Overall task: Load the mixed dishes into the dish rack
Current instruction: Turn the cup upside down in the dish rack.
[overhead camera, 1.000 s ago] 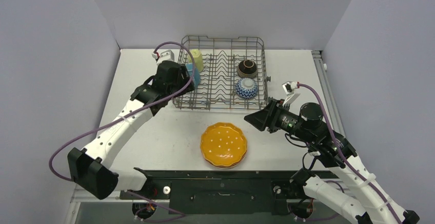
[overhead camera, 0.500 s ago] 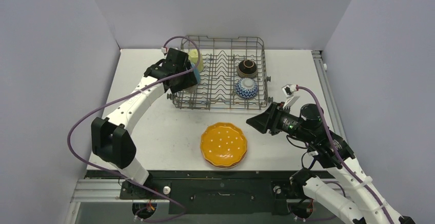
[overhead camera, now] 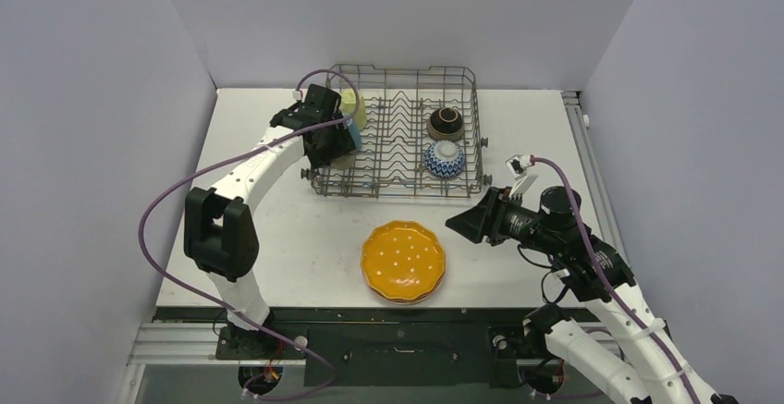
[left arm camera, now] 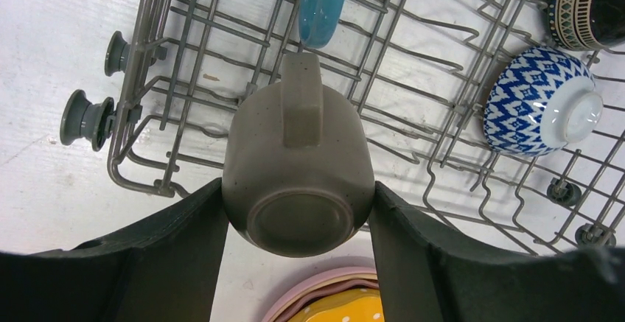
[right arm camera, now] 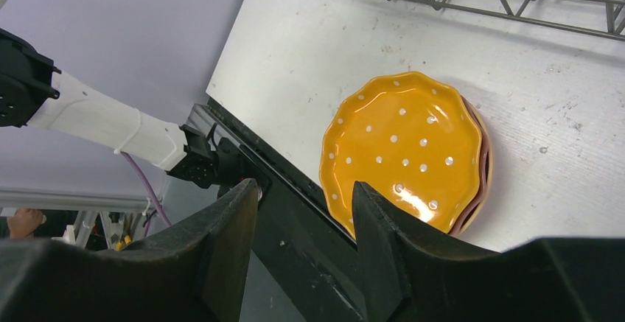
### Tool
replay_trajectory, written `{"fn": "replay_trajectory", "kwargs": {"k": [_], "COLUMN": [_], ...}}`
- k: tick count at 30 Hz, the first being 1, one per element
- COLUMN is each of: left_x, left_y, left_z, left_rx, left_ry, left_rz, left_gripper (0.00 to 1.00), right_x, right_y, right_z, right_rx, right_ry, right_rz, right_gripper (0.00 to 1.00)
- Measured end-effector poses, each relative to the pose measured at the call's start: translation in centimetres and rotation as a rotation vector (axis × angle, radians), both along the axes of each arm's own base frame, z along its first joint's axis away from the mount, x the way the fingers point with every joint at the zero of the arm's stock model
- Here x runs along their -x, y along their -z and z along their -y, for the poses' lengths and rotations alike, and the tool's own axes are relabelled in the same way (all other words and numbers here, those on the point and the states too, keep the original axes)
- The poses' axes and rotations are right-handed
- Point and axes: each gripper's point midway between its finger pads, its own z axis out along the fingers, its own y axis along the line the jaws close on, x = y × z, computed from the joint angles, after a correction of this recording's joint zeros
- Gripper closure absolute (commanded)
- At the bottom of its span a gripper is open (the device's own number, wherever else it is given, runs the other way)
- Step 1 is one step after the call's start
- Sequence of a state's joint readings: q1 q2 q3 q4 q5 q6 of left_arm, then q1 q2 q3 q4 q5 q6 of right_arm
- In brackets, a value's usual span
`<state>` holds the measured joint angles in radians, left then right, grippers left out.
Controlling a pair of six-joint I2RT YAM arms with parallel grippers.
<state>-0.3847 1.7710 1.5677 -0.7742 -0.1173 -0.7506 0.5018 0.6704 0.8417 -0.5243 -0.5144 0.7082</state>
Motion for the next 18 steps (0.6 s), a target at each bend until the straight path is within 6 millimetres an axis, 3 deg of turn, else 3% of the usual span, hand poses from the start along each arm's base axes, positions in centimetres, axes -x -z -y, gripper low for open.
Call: {"fn": "replay_trajectory", "kwargs": {"k": [11, 18], "left_x": [-2.5, -3.0], "left_y": [2.5, 3.5], "left_z": [0.4, 0.6], "left_rx": [0.003, -0.003], "left_ry": [-0.017, -0.021], "left_rz": [-0.050, -0.073], "left_gripper": [1.00, 1.00], "right_x": [0.0, -0.2], "right_y": [1.6, 2.2], "right_z": [0.3, 0.4], "right_rx": [0.019, 0.022], "right_ry": [-0.014, -0.017], "right_rz": [-0.025, -0.042], "right_gripper": [0.54, 0.54]}}
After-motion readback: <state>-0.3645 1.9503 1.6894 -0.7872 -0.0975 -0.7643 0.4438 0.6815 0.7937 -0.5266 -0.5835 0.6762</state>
